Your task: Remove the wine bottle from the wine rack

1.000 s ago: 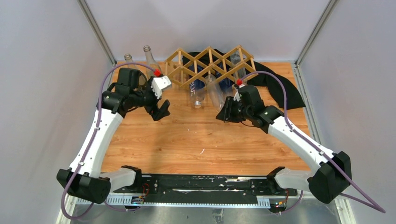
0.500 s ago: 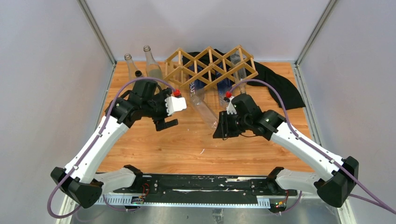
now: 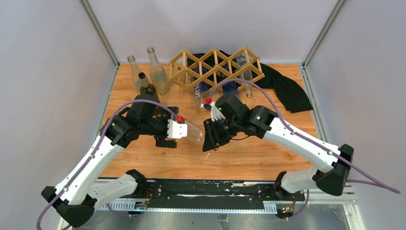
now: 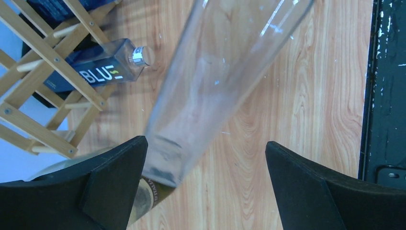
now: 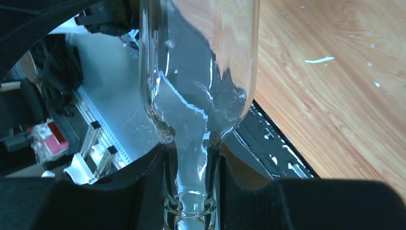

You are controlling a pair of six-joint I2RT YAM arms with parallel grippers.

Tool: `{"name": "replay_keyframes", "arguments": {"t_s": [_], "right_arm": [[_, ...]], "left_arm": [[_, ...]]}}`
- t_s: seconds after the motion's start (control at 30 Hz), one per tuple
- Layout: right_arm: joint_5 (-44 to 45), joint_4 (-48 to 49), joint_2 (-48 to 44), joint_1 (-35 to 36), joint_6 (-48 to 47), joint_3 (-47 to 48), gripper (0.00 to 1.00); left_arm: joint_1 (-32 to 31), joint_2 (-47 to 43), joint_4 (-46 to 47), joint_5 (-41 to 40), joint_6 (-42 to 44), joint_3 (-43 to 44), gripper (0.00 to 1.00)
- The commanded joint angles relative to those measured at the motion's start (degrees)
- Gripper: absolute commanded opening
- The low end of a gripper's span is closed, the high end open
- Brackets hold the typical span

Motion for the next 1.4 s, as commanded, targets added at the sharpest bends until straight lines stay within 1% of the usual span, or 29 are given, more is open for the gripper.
{"name": "replay_keyframes", "arguments": {"t_s": [0.0,0.3,0.4,0.47,0.57,0.6,0.67,0.7,0.73,0.77,0.8,0.83,0.9,0.93,0.97,1.03,1.1,1.27,1.37], "right_arm": [[-3.37,0.81,1.95,3.49,-2.05,4.7,0.0],[-6.97,1.0,5.53,5.86,-2.68,9.95,0.0],[-9.01,0.78,6.86,6.52,-3.03,11.36,0.0],[-9.82,0.58,7.56,6.87,-3.24,12.13,0.0],[-9.97,0.44,8.27,7.11,-3.37,12.85,0.0],[-9.66,0.46,8.33,7.11,-3.41,13.0,0.0],[-8.96,0.45,8.31,7.11,-3.33,12.91,0.0],[-8.7,0.45,8.33,7.11,-3.22,12.71,0.0],[-8.5,0.46,8.26,7.11,-3.12,12.65,0.05],[-8.15,0.45,8.17,7.11,-2.99,12.41,0.14],[-7.64,0.39,7.98,7.09,-2.79,12.28,0.27],[-6.98,0.37,7.69,7.04,-2.7,12.13,0.4],[-4.68,0.16,6.88,6.76,-2.66,11.81,0.68],[-4.04,0.05,6.35,6.52,-2.65,11.74,0.76],[-2.9,-0.02,5.67,5.98,-2.69,11.7,0.82],[-0.9,0.03,3.53,5.09,-2.63,11.6,0.89],[1.31,0.02,1.85,4.05,-2.69,11.85,0.92],[6.01,0.25,-3.54,0.71,-2.67,12.14,0.94],[9.6,0.77,-5.85,0.09,-3.34,12.57,0.95]], "left_arm": [[-0.85,-1.81,-0.1,2.35,4.52,-2.08,0.99],[-1.72,-4.98,-0.1,1.91,8.31,-6.18,0.97],[-1.9,-4.49,-0.09,1.82,8.5,-5.93,0.93],[-1.95,-4.46,-0.09,1.95,9.18,-5.78,0.87],[-2.01,-4.77,-0.14,2.03,10.51,-5.59,0.69],[-2.01,-4.94,-0.1,2.04,10.86,-5.57,0.61],[-2.09,-5.73,0.43,1.92,11.31,-5.8,0.42],[-2.1,-6.09,1.07,1.69,11.27,-6.09,0.29],[-2.1,-7.09,2.17,1.43,11.12,-6.68,0.17],[-2.1,-8.02,3.56,1.02,10.85,-7.37,0.08],[-2.12,-8.98,5.18,0.62,10.56,-8.3,0.02],[-2.11,-9.9,6.89,0.28,10.2,-9.18,0.0],[-2.1,-11.41,10.04,0.04,8.78,-10.64,0.0],[-2.1,-11.77,10.7,0.05,7.89,-11.01,0.0],[-2.1,-11.89,11.92,-0.16,6.38,-11.24,0.0],[-2.1,-11.9,14.2,-0.97,2.71,-11.45,0.0],[-2.11,-11.87,16.67,-1.88,-1.45,-11.67,0.0],[-2.1,-11.17,21.41,-2.58,-13.47,-11.67,0.0],[-2.02,-10.15,23.2,-2.71,-22.46,-10.85,0.0]]}}
